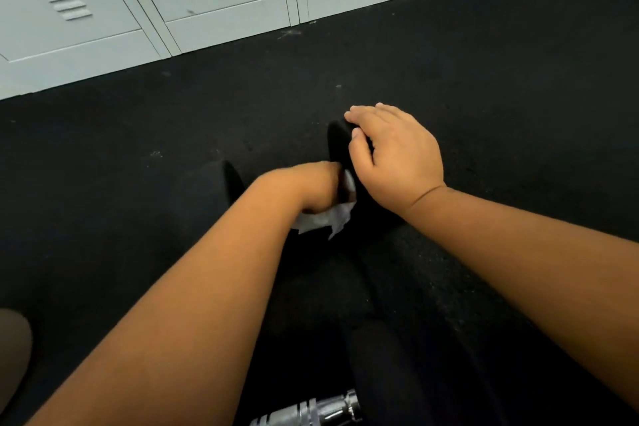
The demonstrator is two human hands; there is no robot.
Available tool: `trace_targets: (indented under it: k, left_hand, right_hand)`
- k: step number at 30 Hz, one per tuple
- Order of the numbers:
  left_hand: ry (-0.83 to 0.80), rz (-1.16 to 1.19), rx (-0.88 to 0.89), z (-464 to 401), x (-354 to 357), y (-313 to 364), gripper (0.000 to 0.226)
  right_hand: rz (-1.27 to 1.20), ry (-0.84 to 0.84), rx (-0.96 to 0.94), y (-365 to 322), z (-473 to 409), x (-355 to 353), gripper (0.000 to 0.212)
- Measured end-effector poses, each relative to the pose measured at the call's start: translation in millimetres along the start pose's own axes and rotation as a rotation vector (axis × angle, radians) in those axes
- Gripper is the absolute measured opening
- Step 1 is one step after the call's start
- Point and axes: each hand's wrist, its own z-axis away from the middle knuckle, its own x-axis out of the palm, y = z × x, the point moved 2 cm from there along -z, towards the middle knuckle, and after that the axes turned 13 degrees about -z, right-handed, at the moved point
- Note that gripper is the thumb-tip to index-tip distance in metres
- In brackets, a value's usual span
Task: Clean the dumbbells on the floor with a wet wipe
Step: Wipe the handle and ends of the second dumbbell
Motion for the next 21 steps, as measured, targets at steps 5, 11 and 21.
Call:
trace_targets:
  k: [5, 11, 21]
  left_hand:
    - [-0.084, 0.119, 0.073, 0, -11, -15, 0.022]
    - [-0.532, -0.047, -0.038, 8, -4, -56, 0.027]
    - [-0.169, 0.026, 0.006, -12, -4, -28, 0.034]
  right_hand:
    - [0.002, 0.002, -0.010, -2, 2, -3, 0.043]
    - [-0.014, 0.025, -0.019, -4, 2, -6, 0.037]
    - [-0.012, -0.009, 0.011, -1, -2, -2, 0.038]
